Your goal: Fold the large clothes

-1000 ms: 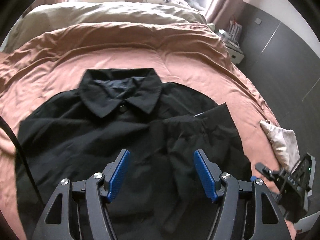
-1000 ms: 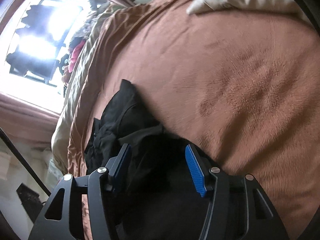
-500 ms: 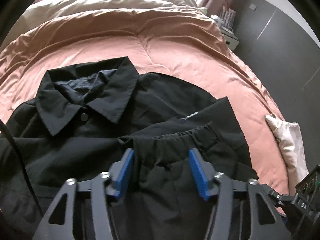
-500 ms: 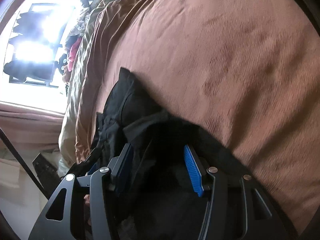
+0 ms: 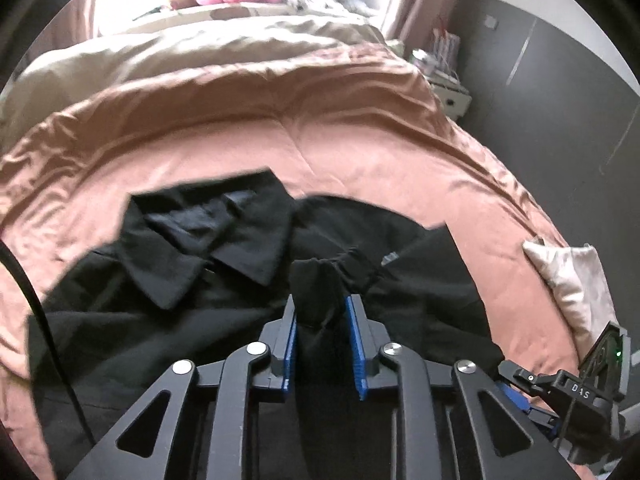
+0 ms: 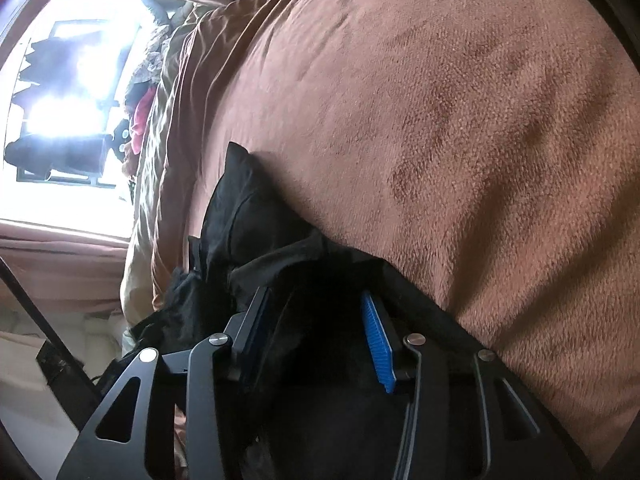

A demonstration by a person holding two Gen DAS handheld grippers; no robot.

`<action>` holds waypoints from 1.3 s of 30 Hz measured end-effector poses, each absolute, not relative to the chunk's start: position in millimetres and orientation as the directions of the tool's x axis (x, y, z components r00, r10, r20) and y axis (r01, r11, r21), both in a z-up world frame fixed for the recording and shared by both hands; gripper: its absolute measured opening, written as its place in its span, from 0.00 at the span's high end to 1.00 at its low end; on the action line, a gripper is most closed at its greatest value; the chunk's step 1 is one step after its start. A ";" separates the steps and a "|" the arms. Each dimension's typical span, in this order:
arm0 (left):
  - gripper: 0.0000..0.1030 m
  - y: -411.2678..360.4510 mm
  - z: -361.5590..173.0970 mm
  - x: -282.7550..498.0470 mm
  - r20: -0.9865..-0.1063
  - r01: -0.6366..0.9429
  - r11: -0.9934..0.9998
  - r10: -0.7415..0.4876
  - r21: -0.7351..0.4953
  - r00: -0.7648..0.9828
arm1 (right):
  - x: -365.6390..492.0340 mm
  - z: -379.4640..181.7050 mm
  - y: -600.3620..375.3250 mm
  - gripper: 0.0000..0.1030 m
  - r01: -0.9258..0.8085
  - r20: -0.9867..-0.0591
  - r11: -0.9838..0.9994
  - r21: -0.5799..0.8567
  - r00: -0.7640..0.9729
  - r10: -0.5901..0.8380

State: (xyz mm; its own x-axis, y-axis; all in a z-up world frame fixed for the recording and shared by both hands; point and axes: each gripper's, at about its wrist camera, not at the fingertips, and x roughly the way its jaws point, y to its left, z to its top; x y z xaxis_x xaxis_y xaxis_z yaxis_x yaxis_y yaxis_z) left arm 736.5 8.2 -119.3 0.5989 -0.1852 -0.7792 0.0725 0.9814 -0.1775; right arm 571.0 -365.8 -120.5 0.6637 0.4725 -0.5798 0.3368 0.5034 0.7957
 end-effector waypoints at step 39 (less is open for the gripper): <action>0.40 187.9 -204.6 643.2 -0.909 -0.317 0.948 0.104 -0.032 0.404 | 594.6 -136.0 -354.2 0.83 0.300 -0.551 0.504 0.810 0.682 0.480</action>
State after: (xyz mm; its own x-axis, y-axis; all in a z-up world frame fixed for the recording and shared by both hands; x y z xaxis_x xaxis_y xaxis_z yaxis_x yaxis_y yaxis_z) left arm 643.2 187.9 -204.6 0.4036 0.1041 -0.9090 -0.3165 0.9480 -0.0319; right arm 594.6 -354.2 -136.0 0.6821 0.4803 -0.5513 0.3002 0.5036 0.8101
